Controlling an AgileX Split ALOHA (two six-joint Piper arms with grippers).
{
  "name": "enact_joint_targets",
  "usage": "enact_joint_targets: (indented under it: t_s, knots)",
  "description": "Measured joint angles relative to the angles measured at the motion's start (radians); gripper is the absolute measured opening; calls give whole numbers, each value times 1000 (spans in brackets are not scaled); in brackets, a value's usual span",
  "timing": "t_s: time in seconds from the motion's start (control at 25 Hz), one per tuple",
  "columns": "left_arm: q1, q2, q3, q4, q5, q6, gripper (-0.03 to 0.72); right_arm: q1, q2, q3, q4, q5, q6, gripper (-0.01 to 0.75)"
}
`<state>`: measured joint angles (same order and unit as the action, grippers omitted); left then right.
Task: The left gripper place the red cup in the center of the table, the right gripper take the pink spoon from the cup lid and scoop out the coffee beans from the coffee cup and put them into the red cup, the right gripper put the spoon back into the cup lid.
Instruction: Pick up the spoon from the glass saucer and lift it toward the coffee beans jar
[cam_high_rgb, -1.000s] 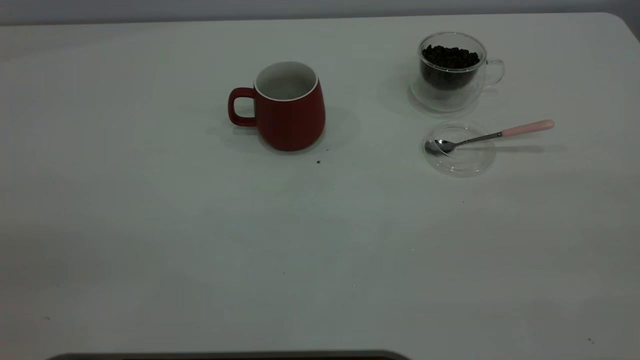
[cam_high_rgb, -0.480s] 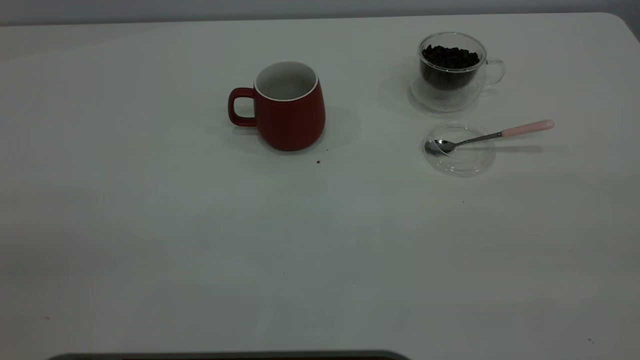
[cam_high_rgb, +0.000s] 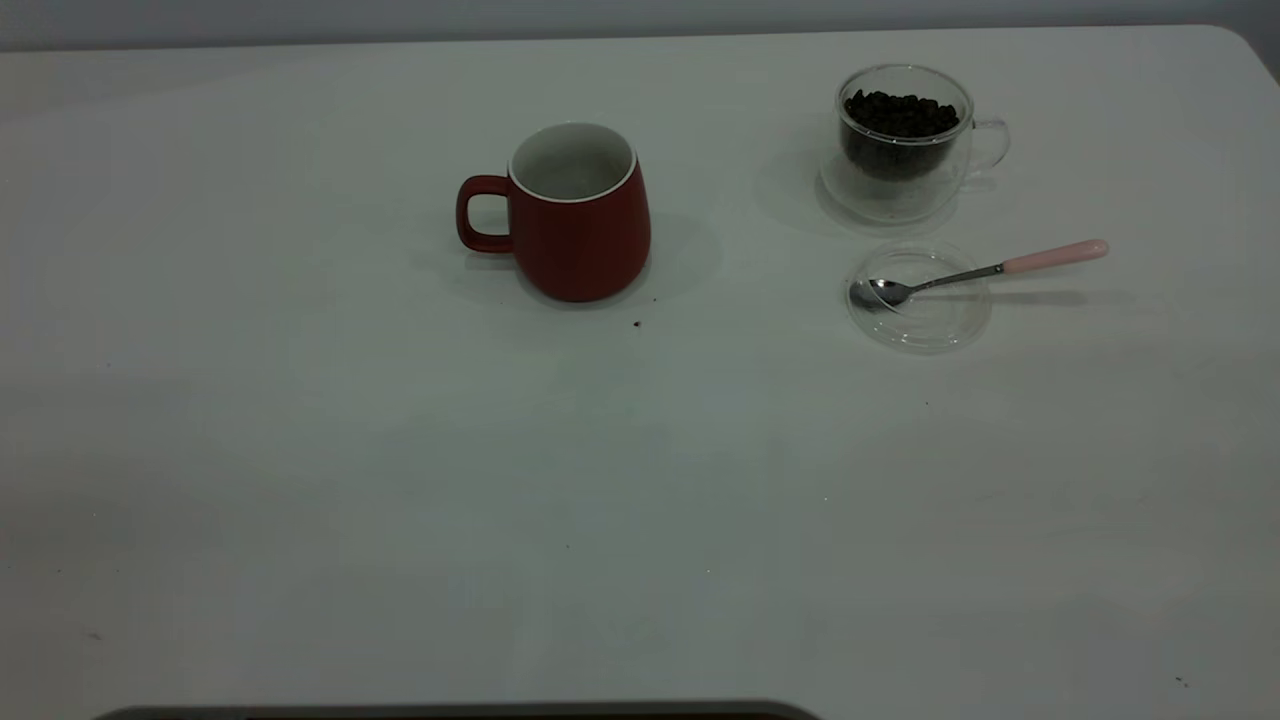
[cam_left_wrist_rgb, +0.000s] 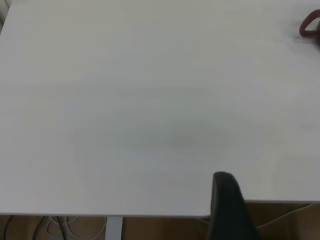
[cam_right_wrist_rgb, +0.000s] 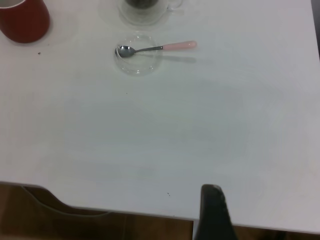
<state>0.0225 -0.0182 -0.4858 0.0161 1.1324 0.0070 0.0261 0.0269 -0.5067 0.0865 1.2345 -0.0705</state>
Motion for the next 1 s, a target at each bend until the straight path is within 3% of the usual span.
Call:
enact_joint_targets:
  t_s: [0.56, 0.76, 1.0]
  knots:
    - [0, 0, 0, -5, 0, 0, 495, 0, 0, 0, 0, 0, 0, 560]
    - [0, 0, 0, -6, 0, 0, 495, 0, 0, 0, 4, -72, 0, 560]
    - [0, 0, 0, -6, 0, 0, 495, 0, 0, 0, 37, -84, 1, 560]
